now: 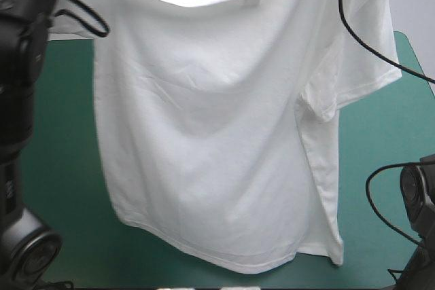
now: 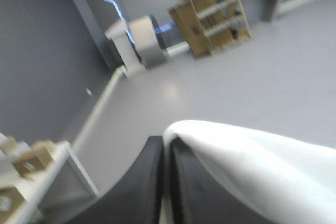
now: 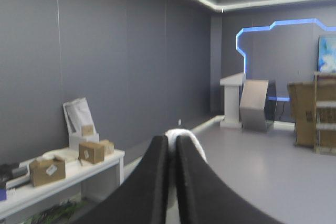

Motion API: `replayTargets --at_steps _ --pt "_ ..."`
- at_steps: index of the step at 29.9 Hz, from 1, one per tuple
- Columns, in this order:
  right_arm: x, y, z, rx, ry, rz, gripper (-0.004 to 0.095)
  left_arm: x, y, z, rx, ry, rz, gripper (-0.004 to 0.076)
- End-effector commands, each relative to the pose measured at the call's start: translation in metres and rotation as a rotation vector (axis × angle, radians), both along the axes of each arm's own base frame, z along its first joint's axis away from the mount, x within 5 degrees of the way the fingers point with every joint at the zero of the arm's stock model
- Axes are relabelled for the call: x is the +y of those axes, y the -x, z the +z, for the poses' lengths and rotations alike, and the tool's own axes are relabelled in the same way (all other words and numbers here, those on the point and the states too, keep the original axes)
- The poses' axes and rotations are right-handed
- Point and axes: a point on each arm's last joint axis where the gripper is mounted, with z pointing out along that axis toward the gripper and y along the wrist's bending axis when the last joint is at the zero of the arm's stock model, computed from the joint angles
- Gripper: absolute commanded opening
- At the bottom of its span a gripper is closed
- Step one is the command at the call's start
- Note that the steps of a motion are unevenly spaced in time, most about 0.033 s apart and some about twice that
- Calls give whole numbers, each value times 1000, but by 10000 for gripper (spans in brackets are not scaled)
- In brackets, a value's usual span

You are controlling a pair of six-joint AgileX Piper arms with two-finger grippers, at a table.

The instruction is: Fold the cloth

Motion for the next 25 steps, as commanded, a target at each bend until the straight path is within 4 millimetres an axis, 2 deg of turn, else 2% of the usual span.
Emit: replayTargets --at_steps 1,4,9,13,16,21,23,25 --pt "1 3 2 -32 -7 10 -17 2 -49 -26 106 129 -95 34" --pt "0 -41 -25 81 17 -3 -17 -3 -89 -55 207 158 -108 34" --pt "0 -123 -83 237 8 -6 -17 -16 -147 -100 246 62 -88 34" --pt "-5 -184 -132 241 4 -54 -17 -16 -185 -133 264 74 -54 34" --pt "-7 -216 -163 214 1 -84 -17 -12 -209 -159 298 60 -29 34" --pt "-5 -250 -212 290 18 -78 7 -11 -242 -204 362 38 -10 34" --pt "-1 -260 -230 336 30 -63 87 -14 -251 -218 376 36 -17 35" --pt "2 -266 -245 381 47 -44 232 -18 -259 -231 374 41 -32 53"
